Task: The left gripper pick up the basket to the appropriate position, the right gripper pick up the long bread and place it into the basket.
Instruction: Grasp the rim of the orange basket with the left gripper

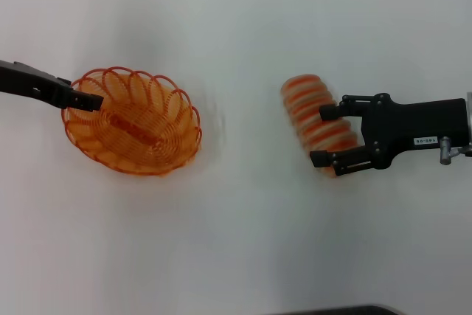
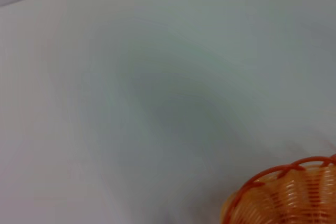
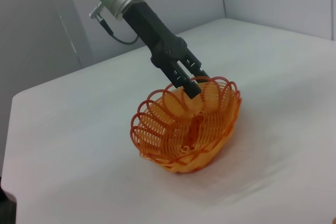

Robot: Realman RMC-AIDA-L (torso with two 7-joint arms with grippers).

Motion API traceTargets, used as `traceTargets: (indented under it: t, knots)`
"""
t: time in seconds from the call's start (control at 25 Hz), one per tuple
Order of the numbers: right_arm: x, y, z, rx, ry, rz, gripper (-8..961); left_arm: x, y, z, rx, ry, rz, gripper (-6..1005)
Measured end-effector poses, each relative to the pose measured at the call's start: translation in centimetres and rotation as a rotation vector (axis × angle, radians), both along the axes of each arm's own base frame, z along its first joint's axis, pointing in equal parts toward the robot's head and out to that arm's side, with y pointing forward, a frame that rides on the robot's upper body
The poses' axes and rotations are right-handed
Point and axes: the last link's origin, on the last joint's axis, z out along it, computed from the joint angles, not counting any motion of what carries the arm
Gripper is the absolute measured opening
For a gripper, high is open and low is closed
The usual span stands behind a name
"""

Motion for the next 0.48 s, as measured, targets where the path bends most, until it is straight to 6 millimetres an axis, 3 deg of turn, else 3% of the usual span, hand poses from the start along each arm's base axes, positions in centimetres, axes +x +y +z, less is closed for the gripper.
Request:
traceTargets:
  t: [0.4,0.48]
  knots:
    - [0.01,0.2,-0.08,0.008,-0.007,-0.002,946,-0.08,0.23,-0.39,0.015,0.034,0.022,706]
    - [-0.01,0.21,-0.1,0.008,-0.006,-0.002,946,-0.2,0.35,-0.23,0.03,0.036,0.022,630]
